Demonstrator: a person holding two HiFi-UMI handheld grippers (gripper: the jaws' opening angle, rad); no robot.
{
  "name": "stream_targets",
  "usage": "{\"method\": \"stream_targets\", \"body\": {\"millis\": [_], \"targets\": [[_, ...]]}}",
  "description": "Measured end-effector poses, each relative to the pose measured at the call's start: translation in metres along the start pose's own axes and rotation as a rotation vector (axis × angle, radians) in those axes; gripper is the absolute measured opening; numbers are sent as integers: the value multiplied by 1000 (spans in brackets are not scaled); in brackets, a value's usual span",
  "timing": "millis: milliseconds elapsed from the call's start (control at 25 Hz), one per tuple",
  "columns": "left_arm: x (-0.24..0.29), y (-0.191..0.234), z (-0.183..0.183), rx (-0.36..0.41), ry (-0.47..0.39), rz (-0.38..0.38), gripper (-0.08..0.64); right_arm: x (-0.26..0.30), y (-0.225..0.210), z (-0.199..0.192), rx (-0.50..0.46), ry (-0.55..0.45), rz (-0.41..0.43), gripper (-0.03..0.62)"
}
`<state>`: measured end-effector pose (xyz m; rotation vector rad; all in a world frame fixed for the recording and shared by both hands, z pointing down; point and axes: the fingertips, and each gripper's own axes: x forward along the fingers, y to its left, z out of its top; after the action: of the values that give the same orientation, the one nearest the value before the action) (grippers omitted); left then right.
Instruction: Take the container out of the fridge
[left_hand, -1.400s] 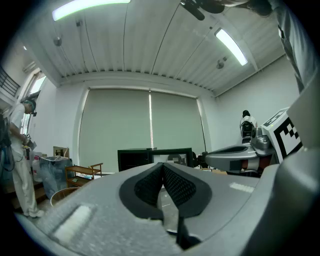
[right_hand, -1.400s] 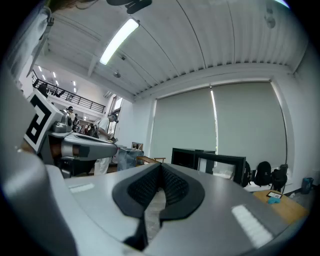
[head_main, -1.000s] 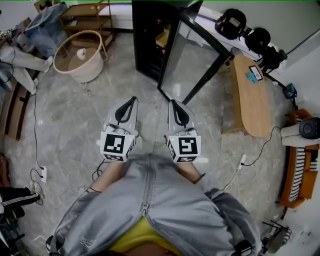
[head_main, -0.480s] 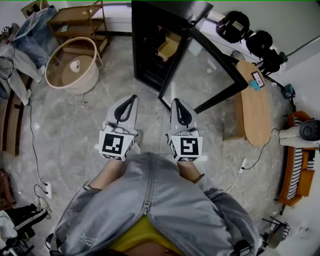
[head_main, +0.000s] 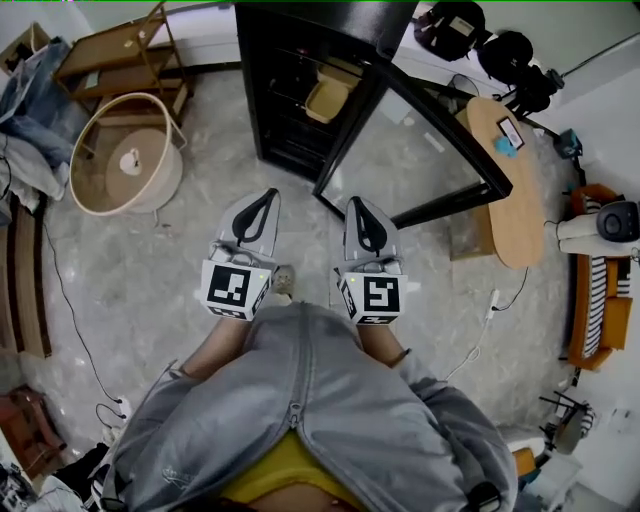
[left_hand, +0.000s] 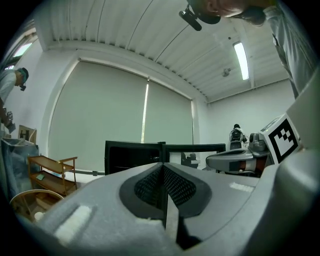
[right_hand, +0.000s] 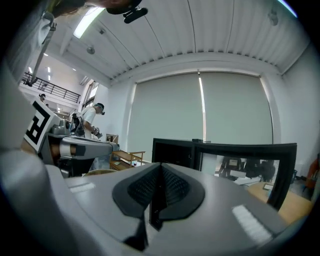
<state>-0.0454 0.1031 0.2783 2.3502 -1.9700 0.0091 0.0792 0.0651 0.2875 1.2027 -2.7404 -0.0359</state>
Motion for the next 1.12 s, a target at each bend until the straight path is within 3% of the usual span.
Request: {"method": "stream_targets", "body": {"millis": [480, 840, 1120], "targets": [[53, 27, -23, -45, 56, -59, 5, 35, -23, -16, 27, 65, -68, 0], [93, 49, -23, -16, 50, -54, 5, 89, -35, -2, 1, 24, -37, 0], [148, 60, -16, 20, 22, -48, 5, 136, -69, -5, -39, -2, -6, 0]]}}
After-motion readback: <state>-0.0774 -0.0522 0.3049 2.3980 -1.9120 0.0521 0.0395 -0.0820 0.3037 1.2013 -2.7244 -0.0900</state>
